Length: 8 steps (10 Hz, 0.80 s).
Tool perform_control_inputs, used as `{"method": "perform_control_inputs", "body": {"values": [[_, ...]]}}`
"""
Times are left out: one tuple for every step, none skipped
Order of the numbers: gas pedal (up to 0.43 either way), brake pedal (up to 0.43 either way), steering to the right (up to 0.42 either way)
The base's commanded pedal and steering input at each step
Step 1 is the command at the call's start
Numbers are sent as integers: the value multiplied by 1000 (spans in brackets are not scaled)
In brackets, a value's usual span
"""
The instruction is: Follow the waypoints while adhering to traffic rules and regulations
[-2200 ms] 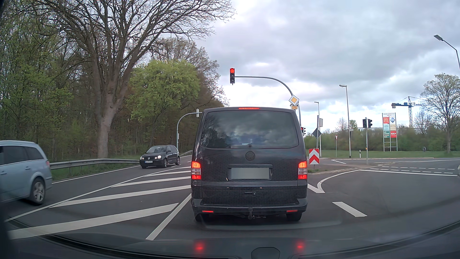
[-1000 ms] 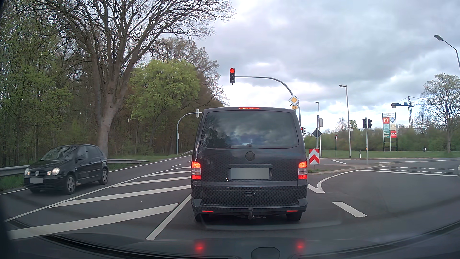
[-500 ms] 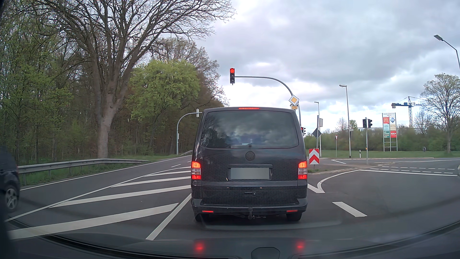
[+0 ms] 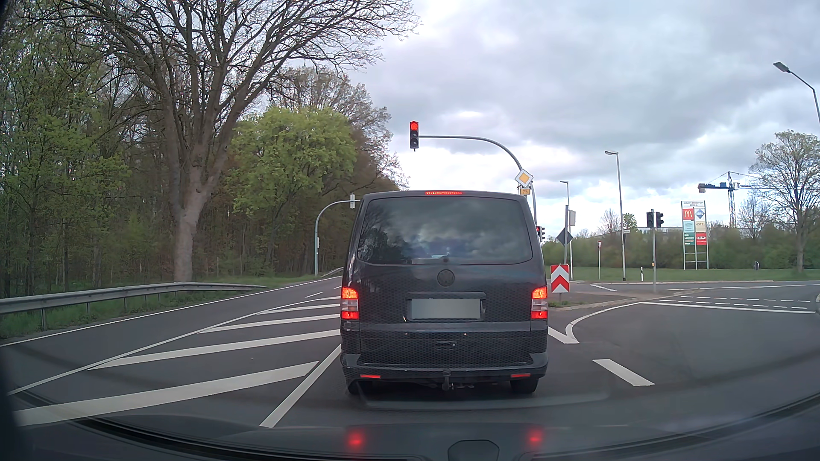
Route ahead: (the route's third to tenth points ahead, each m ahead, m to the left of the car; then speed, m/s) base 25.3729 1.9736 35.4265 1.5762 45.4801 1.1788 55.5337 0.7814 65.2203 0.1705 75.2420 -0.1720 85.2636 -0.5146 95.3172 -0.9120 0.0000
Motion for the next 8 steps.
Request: {"method": "perform_control_inputs", "body": {"values": [[0, 201, -1], [0, 201, -1], [0, 201, -1], [0, 201, -1], [0, 201, -1], [0, 201, -1], [0, 201, -2], [0, 201, -2]]}}
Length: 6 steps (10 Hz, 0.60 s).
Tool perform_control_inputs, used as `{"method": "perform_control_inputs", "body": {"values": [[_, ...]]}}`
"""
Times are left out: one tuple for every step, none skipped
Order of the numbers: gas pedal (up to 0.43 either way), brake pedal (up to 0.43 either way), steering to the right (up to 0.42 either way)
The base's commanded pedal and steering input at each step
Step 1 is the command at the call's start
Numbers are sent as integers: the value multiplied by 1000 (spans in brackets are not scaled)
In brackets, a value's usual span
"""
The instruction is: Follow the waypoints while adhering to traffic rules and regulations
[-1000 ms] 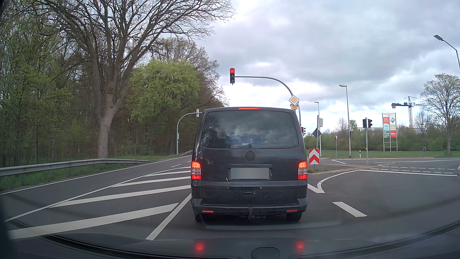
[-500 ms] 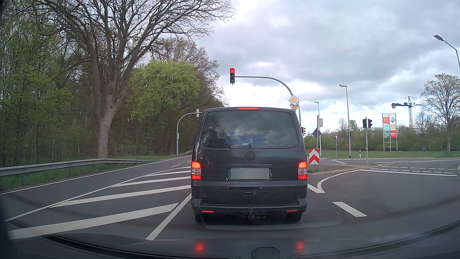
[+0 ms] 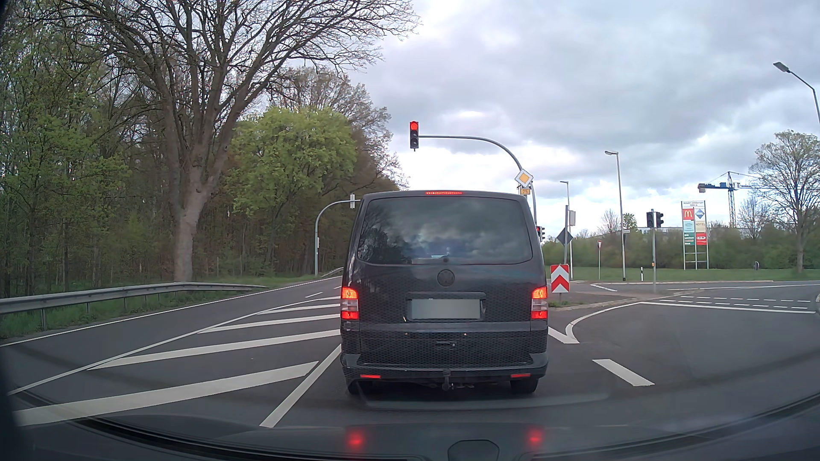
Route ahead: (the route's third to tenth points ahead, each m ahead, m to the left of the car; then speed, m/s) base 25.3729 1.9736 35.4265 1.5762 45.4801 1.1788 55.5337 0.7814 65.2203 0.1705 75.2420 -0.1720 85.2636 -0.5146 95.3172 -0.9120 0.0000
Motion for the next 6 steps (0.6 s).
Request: {"method": "perform_control_inputs", "body": {"values": [[0, 201, -1], [0, 201, -1], [0, 201, -1], [0, 201, -1], [0, 201, -2], [0, 201, -1]]}}
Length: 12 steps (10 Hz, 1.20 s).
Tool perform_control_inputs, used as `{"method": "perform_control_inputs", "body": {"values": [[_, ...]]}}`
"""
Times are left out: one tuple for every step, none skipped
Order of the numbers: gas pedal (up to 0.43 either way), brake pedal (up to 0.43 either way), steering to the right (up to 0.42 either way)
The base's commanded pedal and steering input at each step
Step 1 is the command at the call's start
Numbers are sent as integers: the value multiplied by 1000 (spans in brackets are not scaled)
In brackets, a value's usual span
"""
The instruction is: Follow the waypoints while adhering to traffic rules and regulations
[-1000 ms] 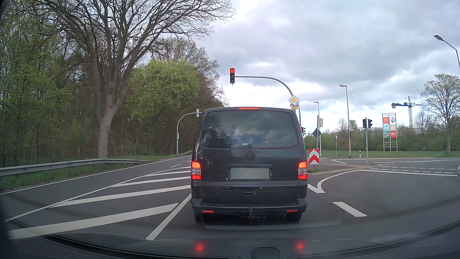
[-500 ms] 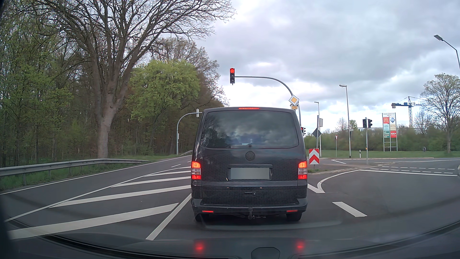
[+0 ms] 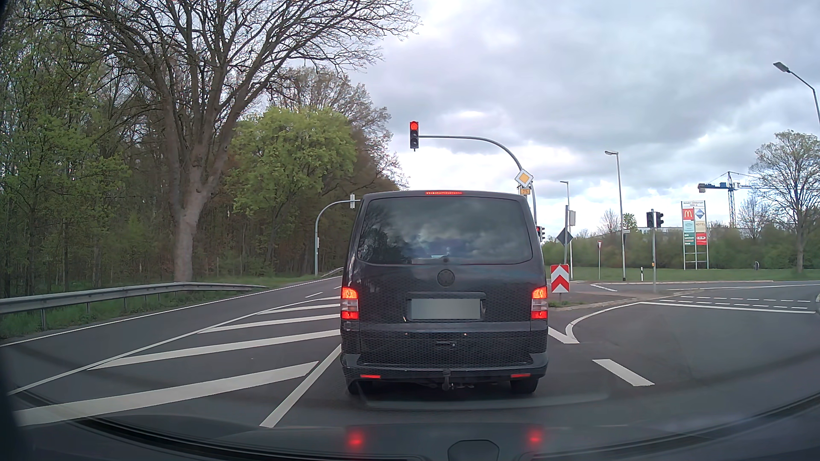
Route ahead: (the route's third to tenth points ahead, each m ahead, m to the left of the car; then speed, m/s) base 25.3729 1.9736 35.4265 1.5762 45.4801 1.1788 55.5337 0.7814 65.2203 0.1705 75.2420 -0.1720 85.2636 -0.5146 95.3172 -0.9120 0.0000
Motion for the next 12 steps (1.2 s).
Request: {"method": "perform_control_inputs", "body": {"values": [[0, 207, -2], [0, 201, -1], [0, 201, -1], [0, 201, -1], [0, 201, -1], [0, 201, -1], [0, 201, -1], [0, 207, -2], [0, 207, -1], [0, 201, -1], [0, 201, -1], [0, 201, -1]]}}
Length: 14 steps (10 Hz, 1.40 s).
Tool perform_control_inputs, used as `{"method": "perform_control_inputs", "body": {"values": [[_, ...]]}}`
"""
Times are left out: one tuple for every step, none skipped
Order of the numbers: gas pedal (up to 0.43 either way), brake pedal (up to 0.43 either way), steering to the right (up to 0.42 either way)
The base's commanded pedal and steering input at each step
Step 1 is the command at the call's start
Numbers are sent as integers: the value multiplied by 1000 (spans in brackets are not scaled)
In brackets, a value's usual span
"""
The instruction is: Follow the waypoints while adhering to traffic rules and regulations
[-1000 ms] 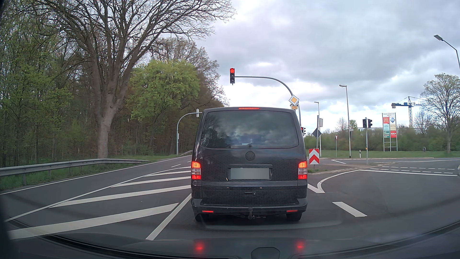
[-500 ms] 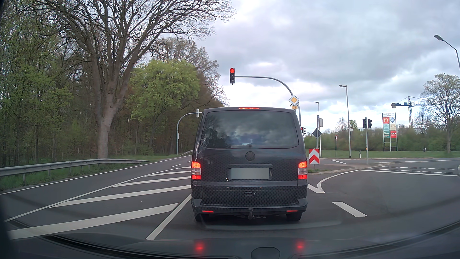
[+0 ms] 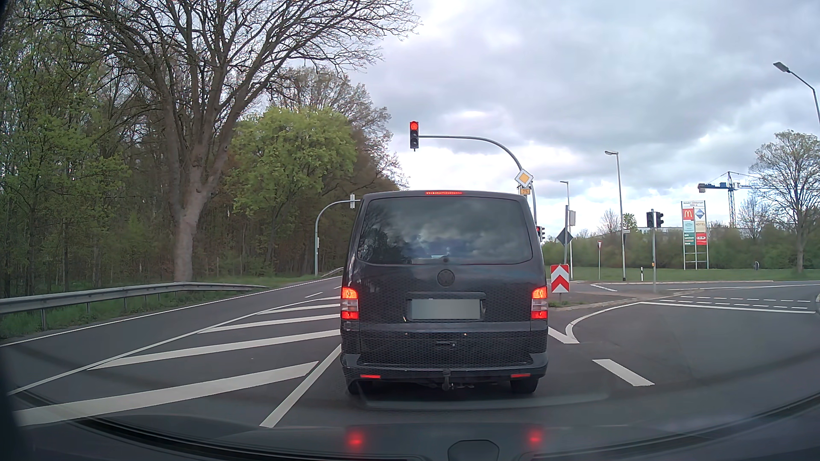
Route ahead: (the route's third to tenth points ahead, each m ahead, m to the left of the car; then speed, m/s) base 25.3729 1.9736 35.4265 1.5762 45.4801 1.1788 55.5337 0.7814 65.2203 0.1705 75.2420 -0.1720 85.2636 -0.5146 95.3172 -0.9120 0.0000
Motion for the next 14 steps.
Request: {"method": "perform_control_inputs", "body": {"values": [[0, 201, -2], [0, 201, -1], [0, 201, -1], [0, 201, -1], [0, 201, -2], [0, 207, -2], [0, 201, -1], [0, 195, -2], [0, 189, -1], [0, 177, -1], [0, 122, -1], [0, 37, -2], [0, 6, -1], [0, 6, -1]]}}
